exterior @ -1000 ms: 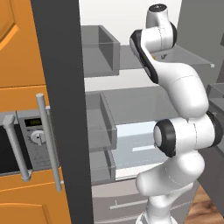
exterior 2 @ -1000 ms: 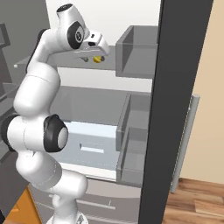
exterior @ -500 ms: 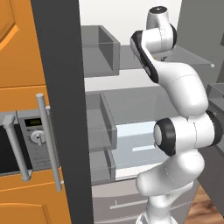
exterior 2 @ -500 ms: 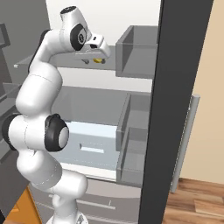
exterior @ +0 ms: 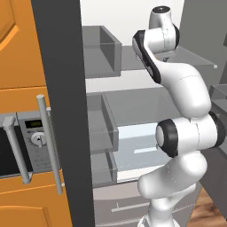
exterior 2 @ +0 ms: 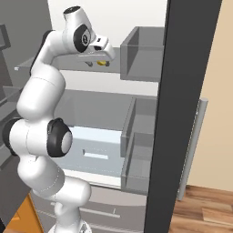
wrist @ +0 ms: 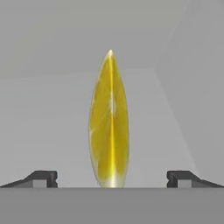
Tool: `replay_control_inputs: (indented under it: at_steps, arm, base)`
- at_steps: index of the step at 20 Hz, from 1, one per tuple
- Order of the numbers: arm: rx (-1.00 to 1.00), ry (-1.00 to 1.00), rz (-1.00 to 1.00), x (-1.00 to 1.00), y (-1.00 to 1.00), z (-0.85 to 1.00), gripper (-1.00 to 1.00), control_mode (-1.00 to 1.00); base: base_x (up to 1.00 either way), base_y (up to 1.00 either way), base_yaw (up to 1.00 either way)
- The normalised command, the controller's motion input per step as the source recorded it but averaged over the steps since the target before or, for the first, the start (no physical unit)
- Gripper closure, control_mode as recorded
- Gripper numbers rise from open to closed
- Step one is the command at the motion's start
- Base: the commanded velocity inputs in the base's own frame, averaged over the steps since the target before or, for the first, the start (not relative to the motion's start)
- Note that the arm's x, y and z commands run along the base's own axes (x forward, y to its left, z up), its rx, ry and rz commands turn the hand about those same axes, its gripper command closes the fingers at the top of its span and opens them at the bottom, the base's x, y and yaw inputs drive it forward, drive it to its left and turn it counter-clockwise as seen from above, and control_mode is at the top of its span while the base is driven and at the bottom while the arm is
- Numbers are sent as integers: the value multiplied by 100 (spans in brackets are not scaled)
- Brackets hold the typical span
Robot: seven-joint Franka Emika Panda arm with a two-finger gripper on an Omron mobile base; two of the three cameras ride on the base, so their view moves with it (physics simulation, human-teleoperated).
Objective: There is a bowl on the dining counter. Grab a lemon wedge from the fridge and place it in the bowl. Then get the liquor bottle and glass cup from the cabinet and place them next to the bowl.
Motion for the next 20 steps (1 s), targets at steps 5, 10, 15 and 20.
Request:
replay_control_inputs:
  at_steps: [5,10,15,20]
  arm:
    - [0,-1,0,-11,0,0,-100,-100]
    - [0,0,0,0,0,3,-100,-100]
    - [0,0,0,0,0,15,-100,-100]
    - [0,0,0,2,0,11,-100,-100]
  base:
    - [0,0,0]
    - [0,0,0]
    - [0,0,0]
    - [0,0,0]
